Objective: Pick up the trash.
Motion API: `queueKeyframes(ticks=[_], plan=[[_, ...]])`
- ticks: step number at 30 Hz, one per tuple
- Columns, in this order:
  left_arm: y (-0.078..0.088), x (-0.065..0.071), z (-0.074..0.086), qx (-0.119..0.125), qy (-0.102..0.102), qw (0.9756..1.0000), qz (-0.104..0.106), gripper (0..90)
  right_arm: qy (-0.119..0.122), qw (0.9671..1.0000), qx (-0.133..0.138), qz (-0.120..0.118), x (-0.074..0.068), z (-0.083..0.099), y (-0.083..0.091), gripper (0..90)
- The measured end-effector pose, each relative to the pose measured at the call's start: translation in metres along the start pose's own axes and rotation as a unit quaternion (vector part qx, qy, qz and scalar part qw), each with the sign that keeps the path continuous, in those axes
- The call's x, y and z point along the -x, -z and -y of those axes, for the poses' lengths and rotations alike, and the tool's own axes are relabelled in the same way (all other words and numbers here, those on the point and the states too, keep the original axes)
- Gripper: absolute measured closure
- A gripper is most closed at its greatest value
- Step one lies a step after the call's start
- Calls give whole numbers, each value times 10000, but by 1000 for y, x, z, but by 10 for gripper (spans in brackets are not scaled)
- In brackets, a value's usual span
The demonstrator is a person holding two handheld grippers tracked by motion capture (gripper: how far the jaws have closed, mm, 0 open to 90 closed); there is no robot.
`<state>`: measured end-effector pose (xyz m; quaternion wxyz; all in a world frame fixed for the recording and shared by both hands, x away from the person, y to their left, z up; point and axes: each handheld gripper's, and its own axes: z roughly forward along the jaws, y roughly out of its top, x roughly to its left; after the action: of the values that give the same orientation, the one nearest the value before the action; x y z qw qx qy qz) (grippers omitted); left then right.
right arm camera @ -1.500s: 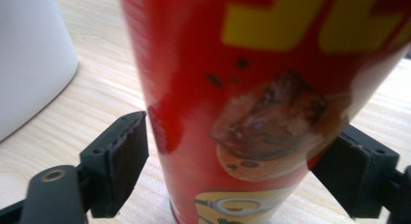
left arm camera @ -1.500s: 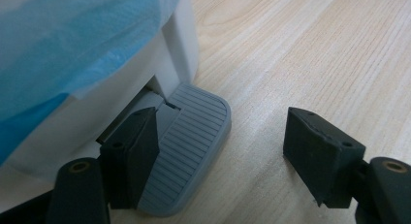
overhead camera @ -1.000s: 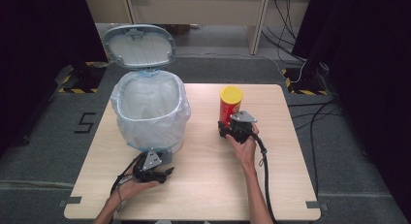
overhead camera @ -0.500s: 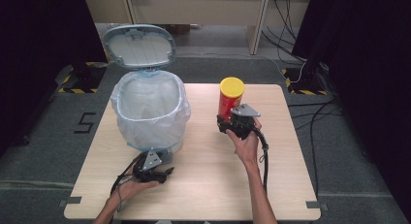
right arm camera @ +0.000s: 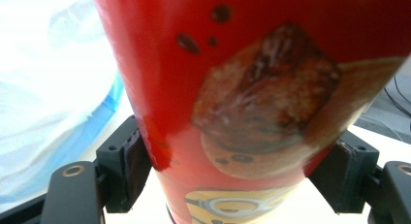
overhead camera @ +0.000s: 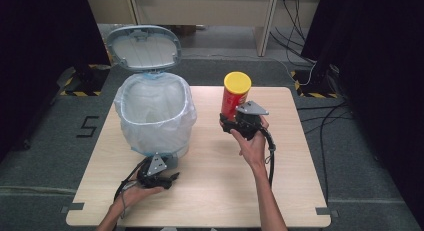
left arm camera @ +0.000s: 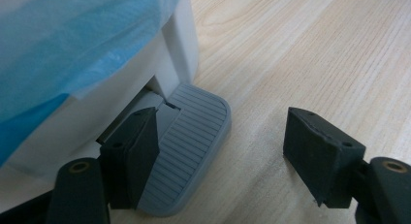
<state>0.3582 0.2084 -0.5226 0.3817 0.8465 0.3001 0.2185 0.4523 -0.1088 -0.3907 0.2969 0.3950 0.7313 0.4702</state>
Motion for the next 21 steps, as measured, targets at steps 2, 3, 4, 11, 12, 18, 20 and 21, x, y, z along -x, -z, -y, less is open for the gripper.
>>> queueKeyframes(ticks=[2, 3, 4, 11, 12, 18, 20, 21], plan=[[0, 0, 0, 0, -2, 10000, -1, 278, 26, 10000, 42, -4, -2, -4, 3, 247], [0, 0, 0, -1, -4, 10000, -4, 278, 26, 10000, 57, -14, -2, -6, 5, 247], [0, 0, 0, -4, -36, 10000, -13, 278, 44, 10000, 79, -23, -3, -8, 6, 247], [0, 0, 0, 16, -20, 10000, -9, 278, 100, 9998, 156, -78, -8, -27, 17, 247], [0, 0, 0, 17, -18, 10000, -9, 278, 96, 9998, 168, -80, -9, -29, 19, 247], [0, 0, 0, 17, -17, 10000, -7, 279, 127, 9994, 284, -161, -15, -40, 25, 248], [0, 0, 0, 17, -13, 10000, -3, 278, 158, 9992, 303, -205, -16, -44, 25, 247], [0, 0, 0, 15, -14, 10000, -4, 279, 171, 9992, 290, -214, -16, -46, 25, 247]])
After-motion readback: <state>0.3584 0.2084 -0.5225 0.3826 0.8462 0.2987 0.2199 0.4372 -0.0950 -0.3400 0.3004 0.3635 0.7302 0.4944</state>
